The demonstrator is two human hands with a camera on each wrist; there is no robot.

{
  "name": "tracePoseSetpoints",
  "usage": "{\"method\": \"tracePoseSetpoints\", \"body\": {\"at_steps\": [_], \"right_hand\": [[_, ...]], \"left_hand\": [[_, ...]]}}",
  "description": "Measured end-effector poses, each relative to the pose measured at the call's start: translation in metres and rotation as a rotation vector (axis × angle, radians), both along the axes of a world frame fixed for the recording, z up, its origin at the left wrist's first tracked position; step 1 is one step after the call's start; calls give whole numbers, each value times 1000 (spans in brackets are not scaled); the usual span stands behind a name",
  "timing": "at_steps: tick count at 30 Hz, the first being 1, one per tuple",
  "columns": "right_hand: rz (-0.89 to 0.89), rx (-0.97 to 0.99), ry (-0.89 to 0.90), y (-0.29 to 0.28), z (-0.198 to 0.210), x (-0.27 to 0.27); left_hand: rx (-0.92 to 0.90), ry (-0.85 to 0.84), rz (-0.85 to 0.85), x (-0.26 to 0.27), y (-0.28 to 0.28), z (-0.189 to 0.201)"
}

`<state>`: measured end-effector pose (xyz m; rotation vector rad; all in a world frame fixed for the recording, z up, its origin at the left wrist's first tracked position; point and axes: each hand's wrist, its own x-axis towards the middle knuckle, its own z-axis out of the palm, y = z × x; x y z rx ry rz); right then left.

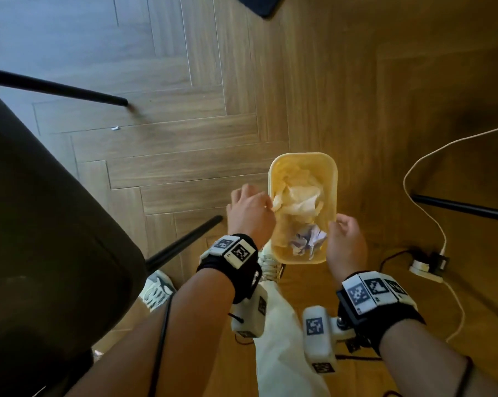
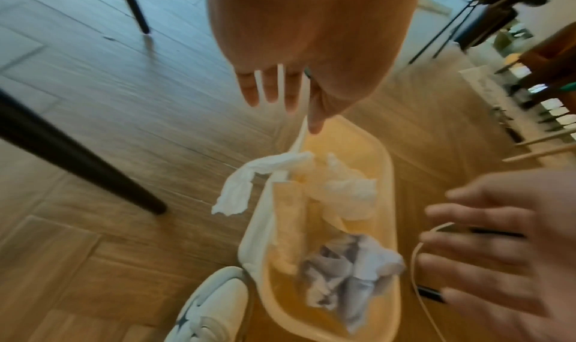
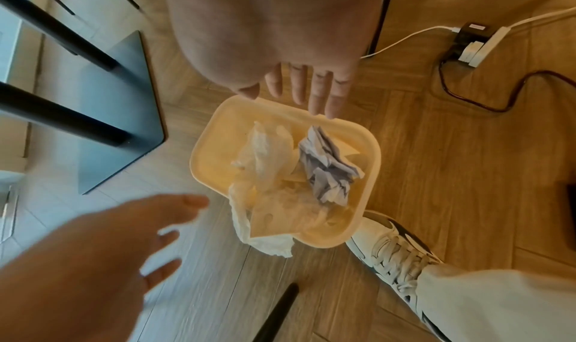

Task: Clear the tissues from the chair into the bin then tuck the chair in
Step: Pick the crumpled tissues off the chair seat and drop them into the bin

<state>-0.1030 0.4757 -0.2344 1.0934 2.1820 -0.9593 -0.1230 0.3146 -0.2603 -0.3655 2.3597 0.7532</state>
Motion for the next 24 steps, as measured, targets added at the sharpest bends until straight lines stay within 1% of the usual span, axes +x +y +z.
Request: {"method": "tracePoseSetpoints", "body": {"at_steps": [1, 3, 5, 7, 9, 10, 11, 12, 13, 15, 16, 18, 20, 21, 24], "right_hand": [[5, -5, 7, 0, -2, 0], [19, -27, 8, 1, -5, 1], [29, -42, 4, 3, -6, 3], [50, -42, -3, 4, -7, 4], [64, -48, -8, 3, -7, 5], [62, -51, -6, 2, -7, 5], [52, -51, -1, 2, -5, 4], [34, -49, 13, 1, -3, 3], [16, -47, 36, 1, 0, 1], [-24, -28, 78, 2, 6, -2], [-44, -12, 99, 4, 11, -3], [-49, 23, 139, 8, 20, -4], [-7, 31, 118, 13, 27, -5], [22, 7, 73, 14, 30, -6], [119, -196, -110, 7, 44, -11]], "left_hand": [[-19, -107, -57, 1, -6, -8], [28, -299, -167, 3, -9, -21], [56, -385, -238, 3, -6, -28], [40, -365, -224, 1, -5, -29], [29, -254, -162, -3, -4, -21], [62, -185, -131, -5, -1, -13], [132, -126, -96, -9, 5, -3], [244, -89, -42, -14, 14, 9], [380, -88, 34, -18, 24, 19], [603, -211, 169, -23, 47, 33], [655, -295, 219, -23, 56, 35], [649, -410, 258, -19, 66, 37], [606, -434, 255, -11, 62, 43], [584, -424, 235, -6, 55, 47], [500, -406, 170, 13, 19, 67]]}}
